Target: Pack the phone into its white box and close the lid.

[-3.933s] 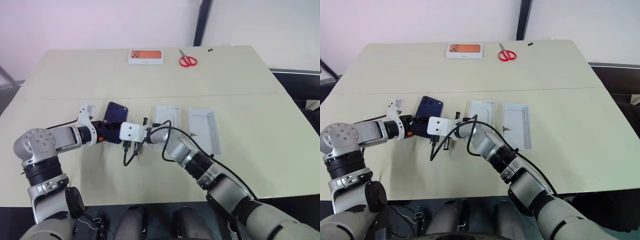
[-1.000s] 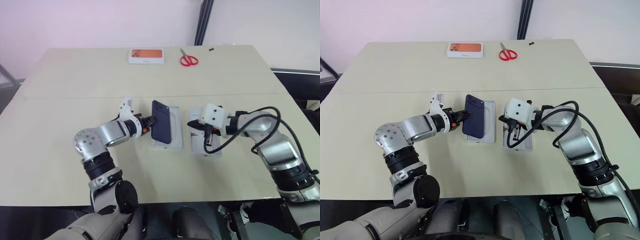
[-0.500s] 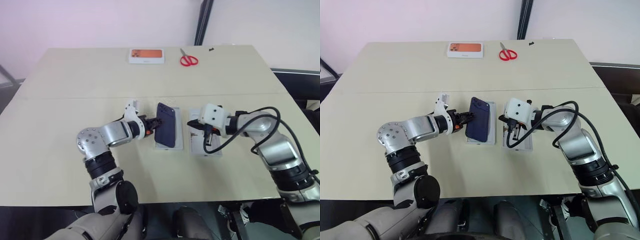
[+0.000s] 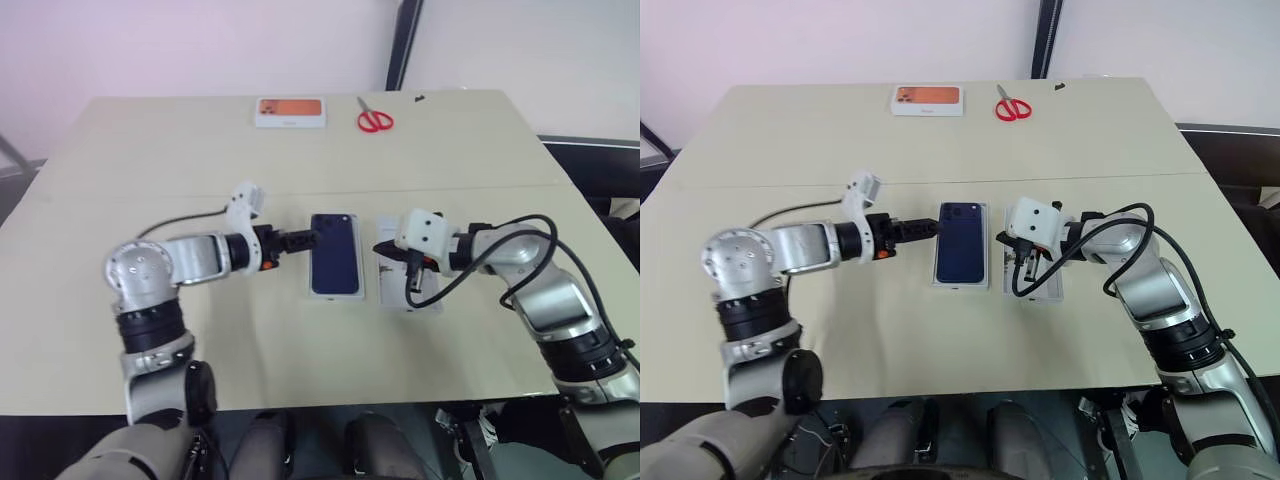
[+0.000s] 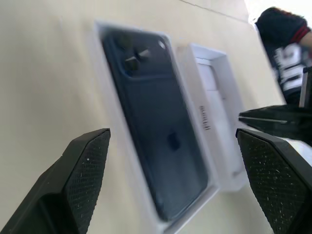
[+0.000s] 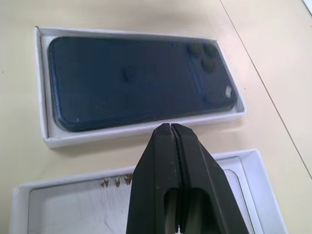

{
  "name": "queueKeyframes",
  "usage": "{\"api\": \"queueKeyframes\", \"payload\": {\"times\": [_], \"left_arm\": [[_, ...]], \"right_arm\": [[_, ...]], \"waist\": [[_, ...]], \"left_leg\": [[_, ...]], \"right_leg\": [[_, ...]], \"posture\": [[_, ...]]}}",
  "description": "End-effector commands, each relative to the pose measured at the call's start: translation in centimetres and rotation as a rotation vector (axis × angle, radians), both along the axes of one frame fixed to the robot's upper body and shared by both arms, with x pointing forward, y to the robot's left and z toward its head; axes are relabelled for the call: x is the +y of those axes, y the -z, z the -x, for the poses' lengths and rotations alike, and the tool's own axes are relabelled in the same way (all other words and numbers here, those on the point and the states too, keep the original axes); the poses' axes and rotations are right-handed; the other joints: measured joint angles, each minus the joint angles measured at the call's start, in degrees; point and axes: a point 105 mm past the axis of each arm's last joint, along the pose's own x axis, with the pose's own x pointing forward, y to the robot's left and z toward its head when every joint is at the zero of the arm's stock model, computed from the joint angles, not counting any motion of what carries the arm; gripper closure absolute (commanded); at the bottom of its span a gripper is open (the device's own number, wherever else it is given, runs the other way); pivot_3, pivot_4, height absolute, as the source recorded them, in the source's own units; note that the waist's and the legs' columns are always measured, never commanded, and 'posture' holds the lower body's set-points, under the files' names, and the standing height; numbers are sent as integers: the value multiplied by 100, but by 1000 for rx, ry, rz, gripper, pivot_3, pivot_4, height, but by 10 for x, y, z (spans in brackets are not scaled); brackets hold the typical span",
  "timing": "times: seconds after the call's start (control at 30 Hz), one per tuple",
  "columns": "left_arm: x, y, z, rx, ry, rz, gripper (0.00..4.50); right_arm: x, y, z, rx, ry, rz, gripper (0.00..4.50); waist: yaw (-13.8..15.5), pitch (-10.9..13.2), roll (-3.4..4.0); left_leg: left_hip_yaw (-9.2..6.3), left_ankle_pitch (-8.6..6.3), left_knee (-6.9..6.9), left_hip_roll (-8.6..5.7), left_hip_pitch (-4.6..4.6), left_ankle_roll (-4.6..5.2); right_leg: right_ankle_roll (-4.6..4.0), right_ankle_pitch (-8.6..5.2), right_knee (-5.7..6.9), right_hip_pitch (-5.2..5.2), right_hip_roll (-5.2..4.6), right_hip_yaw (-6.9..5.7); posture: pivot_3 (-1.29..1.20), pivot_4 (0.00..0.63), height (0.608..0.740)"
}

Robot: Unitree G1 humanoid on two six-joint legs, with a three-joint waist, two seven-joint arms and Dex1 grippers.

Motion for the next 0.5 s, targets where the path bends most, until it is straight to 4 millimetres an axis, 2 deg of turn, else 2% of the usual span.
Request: {"api": "queueKeyframes", "payload": {"times": [0.03,0.13,0.17,0.27,0.33,0.43,0.5], "left_arm": [[13,-32,-9,-168,-20,-53,175],[31,-41,-17,-281,-62,-140,175],[34,-40,-19,-302,-65,-168,175],[54,-31,-25,-460,-68,-396,175],[60,-26,-26,-536,-35,-490,175],[65,-18,-29,-532,-28,-503,1024],[67,-13,-34,-544,-18,-559,2026]], "right_arm": [[5,-10,-1,-46,-19,-9,4500],[4,-11,-4,-51,-10,-7,4500],[4,-11,-4,-53,-9,-7,4500],[3,-12,-7,-66,3,-5,4500],[2,-12,-7,-68,10,-4,4500],[1,-11,-9,-52,25,-9,4500],[1,-11,-12,-46,39,-7,4500]], "waist": [[-3,0,0],[-18,0,0],[-21,0,1],[-39,-1,3],[-36,-1,4],[14,0,3],[13,0,3]], "left_leg": [[-1,0,0,0,0,0],[-1,0,-2,0,0,0],[-1,0,-2,0,0,0],[0,0,-5,0,0,0],[0,0,-10,0,2,0],[0,-1,-7,0,-2,2],[0,-4,-2,-1,-3,9]], "right_leg": [[0,0,-1,0,0,-1],[0,0,-1,-1,0,0],[0,0,-2,-1,0,0],[0,0,-4,-2,0,1],[-1,0,-5,-4,0,2],[-1,-1,-5,-3,-1,1],[-1,-1,-7,1,-3,1]], "posture": [[0,150,740],[0,150,740],[0,150,740],[0,150,740],[0,150,740],[0,150,740],[0,150,740]]}}
